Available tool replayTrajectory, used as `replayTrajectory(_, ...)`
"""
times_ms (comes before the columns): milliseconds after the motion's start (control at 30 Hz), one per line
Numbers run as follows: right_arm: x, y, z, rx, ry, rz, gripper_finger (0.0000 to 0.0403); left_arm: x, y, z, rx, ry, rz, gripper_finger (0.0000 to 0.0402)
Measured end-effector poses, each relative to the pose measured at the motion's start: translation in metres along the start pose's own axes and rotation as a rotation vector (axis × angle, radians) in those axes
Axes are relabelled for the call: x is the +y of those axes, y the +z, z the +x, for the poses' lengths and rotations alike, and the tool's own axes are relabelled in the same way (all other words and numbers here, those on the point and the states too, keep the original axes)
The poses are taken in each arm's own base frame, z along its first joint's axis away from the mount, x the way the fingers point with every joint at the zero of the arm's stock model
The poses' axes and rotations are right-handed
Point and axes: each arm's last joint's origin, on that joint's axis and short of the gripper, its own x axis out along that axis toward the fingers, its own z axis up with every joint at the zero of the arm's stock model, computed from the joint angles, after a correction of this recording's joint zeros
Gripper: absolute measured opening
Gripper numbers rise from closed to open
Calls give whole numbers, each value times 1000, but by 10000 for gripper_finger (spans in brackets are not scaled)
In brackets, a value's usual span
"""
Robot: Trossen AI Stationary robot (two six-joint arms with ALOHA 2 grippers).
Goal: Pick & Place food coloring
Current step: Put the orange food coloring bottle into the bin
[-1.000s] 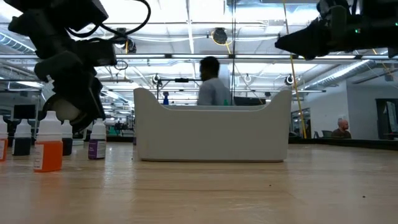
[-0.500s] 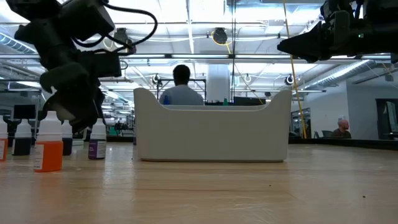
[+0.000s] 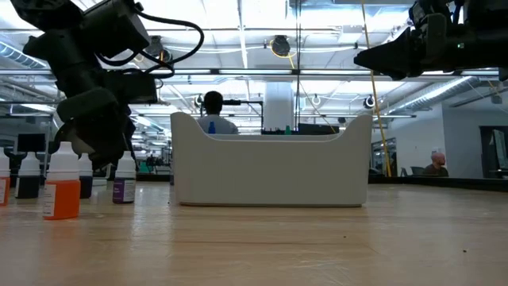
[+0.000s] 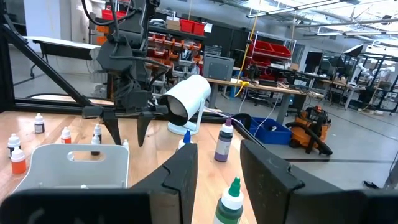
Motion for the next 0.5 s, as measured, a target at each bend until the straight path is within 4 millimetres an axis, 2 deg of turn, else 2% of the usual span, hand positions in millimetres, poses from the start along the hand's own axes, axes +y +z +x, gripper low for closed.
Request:
replayTrajectory(333, 0, 0, 0, 0, 0, -1, 114, -1, -1, 0, 18, -45, 1, 222)
replayTrajectory(500, 0, 0, 0, 1, 0, -2, 114, -2, -1, 0, 20, -51, 8, 179)
